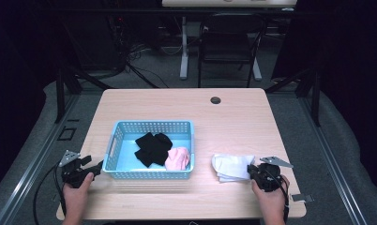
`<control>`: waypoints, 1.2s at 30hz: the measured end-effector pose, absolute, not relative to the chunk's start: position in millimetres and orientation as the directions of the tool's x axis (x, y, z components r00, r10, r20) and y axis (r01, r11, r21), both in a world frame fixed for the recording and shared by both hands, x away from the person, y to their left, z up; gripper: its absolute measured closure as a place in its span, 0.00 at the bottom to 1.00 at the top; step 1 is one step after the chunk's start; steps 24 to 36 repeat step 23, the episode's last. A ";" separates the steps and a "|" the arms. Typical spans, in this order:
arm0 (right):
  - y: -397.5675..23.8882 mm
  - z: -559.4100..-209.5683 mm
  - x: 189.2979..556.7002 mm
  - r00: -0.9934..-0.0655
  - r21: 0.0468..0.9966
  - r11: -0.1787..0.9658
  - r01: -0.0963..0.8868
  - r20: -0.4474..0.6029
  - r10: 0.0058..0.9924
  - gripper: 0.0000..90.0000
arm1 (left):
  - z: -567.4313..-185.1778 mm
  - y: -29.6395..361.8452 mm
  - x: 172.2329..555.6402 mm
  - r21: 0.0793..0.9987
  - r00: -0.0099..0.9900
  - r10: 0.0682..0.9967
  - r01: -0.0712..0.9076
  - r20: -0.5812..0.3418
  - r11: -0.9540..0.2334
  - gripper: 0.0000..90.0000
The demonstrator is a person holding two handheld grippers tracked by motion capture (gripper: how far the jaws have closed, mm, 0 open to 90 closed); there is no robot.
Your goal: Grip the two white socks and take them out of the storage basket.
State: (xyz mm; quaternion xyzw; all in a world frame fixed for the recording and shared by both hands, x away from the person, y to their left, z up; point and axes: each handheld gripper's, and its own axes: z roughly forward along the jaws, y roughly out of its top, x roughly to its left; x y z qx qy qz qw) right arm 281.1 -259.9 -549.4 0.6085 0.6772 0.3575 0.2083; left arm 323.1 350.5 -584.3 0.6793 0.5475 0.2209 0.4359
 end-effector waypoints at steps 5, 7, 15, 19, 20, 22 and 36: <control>-266.0 -550.3 277.5 -0.157 0.769 0.004 0.639 0.125 0.980 0.68 | -584.3 350.5 323.1 0.834 0.302 0.937 0.552 -0.177 -0.021 0.26; -266.7 -551.0 277.0 -0.152 0.779 0.001 0.627 0.120 0.981 0.65 | -583.9 350.5 322.9 0.830 0.304 0.936 0.558 -0.175 -0.026 0.26; -260.4 -543.0 267.2 -0.210 0.836 0.034 0.547 0.097 0.973 0.58 | -584.4 350.7 323.1 0.833 0.301 0.937 0.552 -0.176 -0.021 0.26; -252.1 -541.0 260.5 -0.260 0.854 0.069 0.516 0.080 0.962 0.58 | -584.4 350.8 323.1 0.833 0.301 0.937 0.552 -0.176 -0.021 0.26; -249.8 -540.3 258.8 -0.267 0.856 0.075 0.511 0.075 0.961 0.58 | -584.4 350.7 323.1 0.834 0.301 0.938 0.552 -0.175 -0.022 0.26; -245.7 -539.7 255.7 -0.282 0.862 0.085 0.499 0.070 0.957 0.58 | -584.5 350.3 323.1 0.834 0.300 0.938 0.552 -0.176 -0.020 0.26; -243.9 -539.5 254.3 -0.290 0.862 0.091 0.499 0.067 0.955 0.59 | -584.4 350.4 323.0 0.833 0.300 0.938 0.552 -0.176 -0.021 0.26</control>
